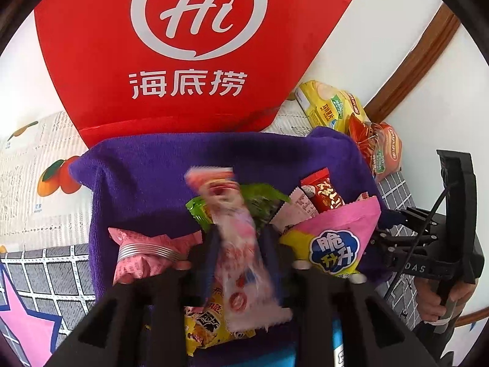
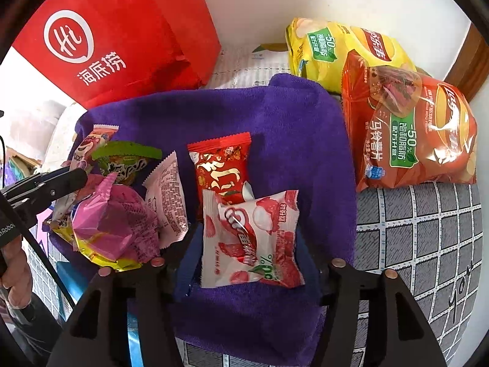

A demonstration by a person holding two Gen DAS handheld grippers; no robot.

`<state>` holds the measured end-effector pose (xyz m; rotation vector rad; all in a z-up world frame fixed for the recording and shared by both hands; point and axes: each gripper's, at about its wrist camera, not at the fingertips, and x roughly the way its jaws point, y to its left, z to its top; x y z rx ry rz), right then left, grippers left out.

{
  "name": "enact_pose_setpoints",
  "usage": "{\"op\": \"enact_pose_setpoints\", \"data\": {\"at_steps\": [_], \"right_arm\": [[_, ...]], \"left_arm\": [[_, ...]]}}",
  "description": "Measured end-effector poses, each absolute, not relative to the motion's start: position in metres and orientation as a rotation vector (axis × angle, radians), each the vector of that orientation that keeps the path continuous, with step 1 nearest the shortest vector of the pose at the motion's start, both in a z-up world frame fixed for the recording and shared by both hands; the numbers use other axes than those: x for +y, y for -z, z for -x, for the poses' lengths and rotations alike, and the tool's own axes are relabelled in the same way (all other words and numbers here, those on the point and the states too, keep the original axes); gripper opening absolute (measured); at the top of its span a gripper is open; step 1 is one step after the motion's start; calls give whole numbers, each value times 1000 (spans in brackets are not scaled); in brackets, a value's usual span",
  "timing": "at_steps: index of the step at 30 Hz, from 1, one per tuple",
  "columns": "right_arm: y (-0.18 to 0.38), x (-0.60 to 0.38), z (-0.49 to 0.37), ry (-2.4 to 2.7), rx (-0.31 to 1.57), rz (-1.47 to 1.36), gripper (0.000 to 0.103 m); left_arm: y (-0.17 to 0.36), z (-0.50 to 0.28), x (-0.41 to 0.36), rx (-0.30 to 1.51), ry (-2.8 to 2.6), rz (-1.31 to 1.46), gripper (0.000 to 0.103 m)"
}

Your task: Organize snacks

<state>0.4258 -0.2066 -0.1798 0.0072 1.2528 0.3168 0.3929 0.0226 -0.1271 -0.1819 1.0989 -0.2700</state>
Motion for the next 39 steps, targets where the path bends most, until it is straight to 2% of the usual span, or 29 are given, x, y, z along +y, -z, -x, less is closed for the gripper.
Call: {"op": "enact_pose_setpoints", "data": {"at_steps": [4, 9, 11, 20, 29, 32, 37, 39], "right_arm": [[168, -203, -419, -315, 1211, 43, 70], [151, -201, -414, -300, 1169, 54, 71], [141, -204, -412, -286, 1144, 24, 72], [88, -212, -368, -251, 1069, -63, 72], [44, -192, -289, -239, 998, -75, 72], [30, -186, -252, -204, 957, -54, 73], [14, -188, -199, -138, 905, -33, 84], [12, -192, -181, -127, 893, -45, 90]], "left_arm": [[119, -389, 22, 1086, 275, 179, 38], [102, -380, 23, 1053, 289, 171, 53], [93, -375, 23, 1034, 295, 169, 56], [58, -345, 25, 972, 286, 139, 59], [33, -262, 31, 902, 220, 120, 61], [24, -229, 34, 863, 198, 126, 68], [13, -177, 24, 825, 197, 95, 73], [10, -157, 20, 805, 175, 77, 81]]}}
